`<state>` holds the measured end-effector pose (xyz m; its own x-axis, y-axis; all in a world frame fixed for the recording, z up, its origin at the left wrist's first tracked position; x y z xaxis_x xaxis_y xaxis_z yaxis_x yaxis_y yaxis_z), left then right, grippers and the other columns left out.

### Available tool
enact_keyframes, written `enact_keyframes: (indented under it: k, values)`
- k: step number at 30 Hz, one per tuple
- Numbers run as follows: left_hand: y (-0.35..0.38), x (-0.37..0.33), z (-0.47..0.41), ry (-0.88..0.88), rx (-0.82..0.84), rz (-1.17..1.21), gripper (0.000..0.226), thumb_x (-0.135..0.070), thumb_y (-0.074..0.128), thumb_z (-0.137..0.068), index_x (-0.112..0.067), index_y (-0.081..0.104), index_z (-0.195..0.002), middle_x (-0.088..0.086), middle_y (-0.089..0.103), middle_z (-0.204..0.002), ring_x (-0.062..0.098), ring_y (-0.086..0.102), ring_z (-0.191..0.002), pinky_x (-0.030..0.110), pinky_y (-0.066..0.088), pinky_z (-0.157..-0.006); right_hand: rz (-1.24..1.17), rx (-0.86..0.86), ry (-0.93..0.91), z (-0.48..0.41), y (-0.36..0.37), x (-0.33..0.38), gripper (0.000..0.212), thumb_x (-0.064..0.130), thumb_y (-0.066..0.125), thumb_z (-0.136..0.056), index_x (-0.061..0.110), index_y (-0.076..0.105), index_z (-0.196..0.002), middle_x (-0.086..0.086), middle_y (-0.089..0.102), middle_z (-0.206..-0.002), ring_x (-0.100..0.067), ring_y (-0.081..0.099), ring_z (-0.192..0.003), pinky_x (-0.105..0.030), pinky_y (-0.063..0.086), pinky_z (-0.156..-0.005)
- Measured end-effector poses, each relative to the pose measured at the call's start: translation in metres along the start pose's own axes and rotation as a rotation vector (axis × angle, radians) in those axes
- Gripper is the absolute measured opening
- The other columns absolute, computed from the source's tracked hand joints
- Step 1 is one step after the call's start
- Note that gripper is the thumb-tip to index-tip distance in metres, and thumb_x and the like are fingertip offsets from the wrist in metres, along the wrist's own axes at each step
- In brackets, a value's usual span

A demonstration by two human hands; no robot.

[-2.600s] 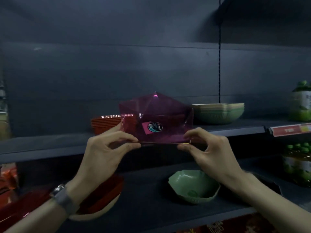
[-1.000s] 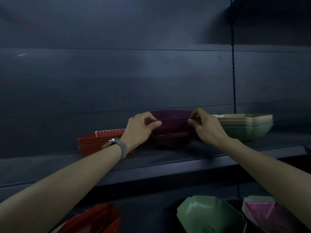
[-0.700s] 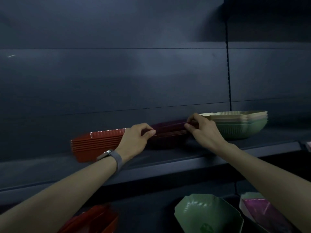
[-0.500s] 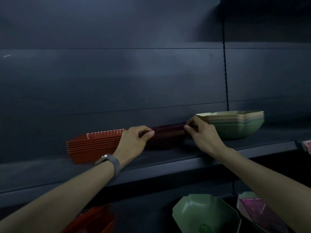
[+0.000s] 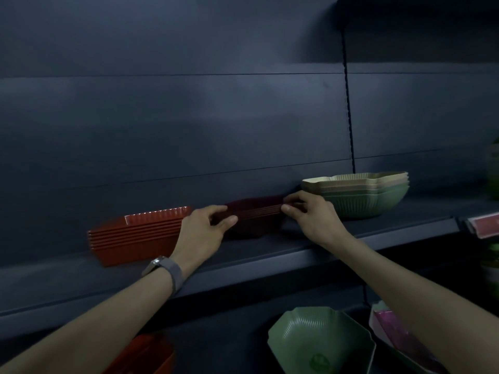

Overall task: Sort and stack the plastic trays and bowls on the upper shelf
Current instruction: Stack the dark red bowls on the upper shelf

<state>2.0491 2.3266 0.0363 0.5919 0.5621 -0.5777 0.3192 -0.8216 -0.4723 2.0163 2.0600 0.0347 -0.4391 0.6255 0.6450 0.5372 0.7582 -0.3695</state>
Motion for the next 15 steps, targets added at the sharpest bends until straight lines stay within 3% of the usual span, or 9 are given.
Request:
enact_keyframes:
  k: [3,8,12,15]
  values:
    - [0.0013,0.0030,-0.0008,-0.032,0.014,0.018,0.050,-0.046,0.077,-0.091,-0.020,0.071,-0.134,0.004,0.073,-0.129,0.016,0.066,-0.124,0.037,0.052,-0.111,0.017,0.014,-0.017,-0.0007,-0.0001,-0.0026,0.019,0.036,0.073,-0.098,0.026,0.075,-0.114,0.003,0.077,-0.105,-0.011,0.068,-0.105,-0.021,0.046,-0.089]
    - [0.0040,0.0043,0.0011,-0.067,0.025,0.186,0.047,-0.035,0.078,-0.093,-0.016,0.069,-0.136,0.012,0.069,-0.133,-0.003,0.066,-0.097,0.038,0.062,-0.097,0.055,0.046,-0.024,-0.0018,0.0003,-0.0039,0.017,0.039,0.071,-0.099,0.027,0.074,-0.111,0.004,0.076,-0.104,-0.014,0.069,-0.105,-0.024,0.047,-0.088]
    - [0.0042,0.0048,0.0034,-0.101,0.011,0.266,0.045,-0.030,0.081,-0.092,-0.016,0.071,-0.133,0.016,0.068,-0.132,0.017,0.064,-0.126,0.040,0.064,-0.093,0.062,0.061,-0.008,-0.0025,0.0006,-0.0043,0.024,0.040,0.068,-0.101,0.026,0.071,-0.120,0.002,0.075,-0.113,-0.017,0.068,-0.112,-0.023,0.045,-0.090]
    - [0.0046,0.0048,0.0053,-0.118,-0.002,0.319,0.043,-0.027,0.083,-0.090,-0.015,0.074,-0.129,0.018,0.068,-0.132,0.016,0.064,-0.125,0.040,0.064,-0.091,0.063,0.075,0.030,-0.0024,0.0008,-0.0039,0.049,0.044,0.065,-0.102,0.020,0.059,-0.144,-0.005,0.070,-0.133,-0.025,0.060,-0.131,-0.025,0.043,-0.103]
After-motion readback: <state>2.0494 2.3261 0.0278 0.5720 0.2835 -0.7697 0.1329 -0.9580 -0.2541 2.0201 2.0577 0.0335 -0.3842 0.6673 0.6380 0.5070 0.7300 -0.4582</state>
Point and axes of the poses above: each hand's wrist, its own z-axis away from the middle knuckle, its own y-axis out of the palm, x = y × z, the point moved 3 cm from there along -z, towards the middle knuckle
